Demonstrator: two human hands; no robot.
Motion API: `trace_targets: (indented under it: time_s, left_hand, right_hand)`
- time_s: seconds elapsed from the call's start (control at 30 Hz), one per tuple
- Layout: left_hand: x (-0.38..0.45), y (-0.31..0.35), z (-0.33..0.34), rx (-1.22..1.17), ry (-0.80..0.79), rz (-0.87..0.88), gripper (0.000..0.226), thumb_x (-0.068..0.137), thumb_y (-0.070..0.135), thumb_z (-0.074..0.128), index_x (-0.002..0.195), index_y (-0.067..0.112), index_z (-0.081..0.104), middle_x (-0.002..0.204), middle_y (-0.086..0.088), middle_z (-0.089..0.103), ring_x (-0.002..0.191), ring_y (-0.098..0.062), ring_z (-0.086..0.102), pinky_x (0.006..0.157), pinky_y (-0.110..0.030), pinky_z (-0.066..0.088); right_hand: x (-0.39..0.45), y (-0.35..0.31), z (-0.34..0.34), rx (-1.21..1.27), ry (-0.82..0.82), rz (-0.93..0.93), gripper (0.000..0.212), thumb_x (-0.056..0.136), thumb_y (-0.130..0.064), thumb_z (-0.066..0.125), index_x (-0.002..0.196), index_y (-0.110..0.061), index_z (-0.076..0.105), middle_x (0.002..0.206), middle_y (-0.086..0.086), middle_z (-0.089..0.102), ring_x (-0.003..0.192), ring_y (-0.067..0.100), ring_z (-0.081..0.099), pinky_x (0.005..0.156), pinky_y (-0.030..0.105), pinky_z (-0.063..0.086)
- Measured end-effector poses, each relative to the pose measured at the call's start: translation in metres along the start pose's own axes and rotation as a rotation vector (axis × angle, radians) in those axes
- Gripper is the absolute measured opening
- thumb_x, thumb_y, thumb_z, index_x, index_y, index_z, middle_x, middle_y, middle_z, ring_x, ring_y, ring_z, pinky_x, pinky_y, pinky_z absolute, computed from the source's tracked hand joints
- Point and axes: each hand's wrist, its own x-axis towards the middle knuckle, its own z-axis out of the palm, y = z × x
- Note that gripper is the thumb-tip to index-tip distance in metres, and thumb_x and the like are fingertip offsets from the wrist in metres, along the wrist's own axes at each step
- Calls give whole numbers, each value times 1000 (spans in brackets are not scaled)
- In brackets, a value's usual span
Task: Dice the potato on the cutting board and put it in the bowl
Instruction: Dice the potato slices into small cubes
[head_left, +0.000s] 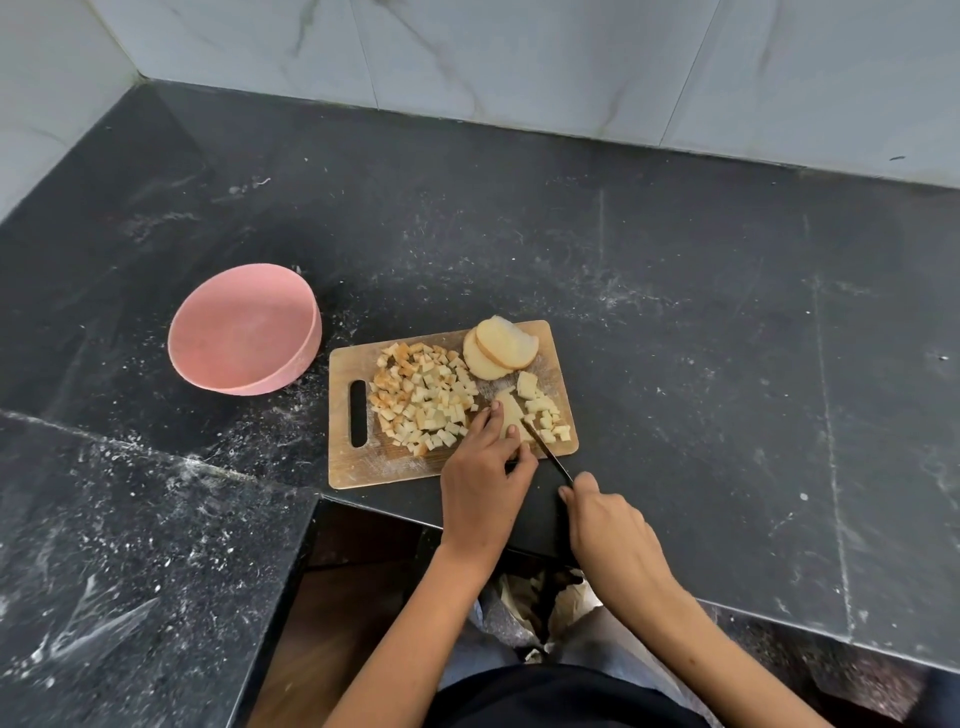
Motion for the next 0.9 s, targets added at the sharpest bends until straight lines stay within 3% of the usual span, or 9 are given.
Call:
trace_targets:
  time_s: [0.1,0.23,0.3,0.37,0.43,0.57,0.73,0.9]
  left_hand:
    - [-1,2,-2,-16,1,-18,15,81,7,73,96,3,76,127,-15,61,122,-30,56,99,-31,39]
    - [0,2,-10,-118,-49,-54,26,87,12,70,112,4,71,139,-8,52,132,-21,46,108,-23,32]
    - [-4,0,-14,-163,-25,-53,33,87,14,71,119,6,67,140,-1,47,133,-13,42,110,-15,29]
    - [-11,-2,-15,-175,21,-52,33,86,13,72,119,8,67,138,3,46,130,-11,45,109,-16,31]
    - [-15,-3,-14,-162,44,-55,29,86,13,73,115,9,70,136,-2,52,127,-14,50,107,-24,37]
    - [-16,-3,-11,-164,60,-71,28,84,12,74,111,8,72,128,-9,62,122,-17,56,104,-31,44]
    - [-15,-2,-8,-151,71,-73,27,83,7,74,110,7,72,123,-9,64,120,-17,58,103,-23,40]
    - [-16,-3,-7,-150,77,-65,27,83,5,74,111,5,71,123,-10,64,120,-18,57,106,-17,35]
  right_hand:
    - [5,-2,-5,41,38,-23,26,104,-35,24,89,-15,31,94,14,63,90,38,59,64,36,36]
    - [2,0,-15,129,100,-102,24,102,-36,28,91,-15,35,75,4,57,76,31,59,60,36,40]
    - [1,2,-18,149,103,-137,21,102,-34,30,93,-16,35,69,0,53,68,27,56,58,35,38]
    - [4,3,-18,133,117,-155,21,102,-32,30,90,-15,35,66,-2,49,67,27,54,57,35,34]
    - [7,2,-17,74,135,-157,24,103,-33,27,91,-14,35,70,3,54,72,32,57,58,35,33]
    - [14,-4,-12,-63,148,-160,34,103,-36,23,116,-11,42,90,11,65,82,32,62,59,34,35]
    - [21,-10,-7,-89,122,-174,39,104,-37,21,121,-7,40,91,11,65,82,33,62,59,34,35]
    - [23,-15,-7,-86,115,-187,35,104,-36,22,112,-8,41,92,12,65,83,35,62,60,35,35]
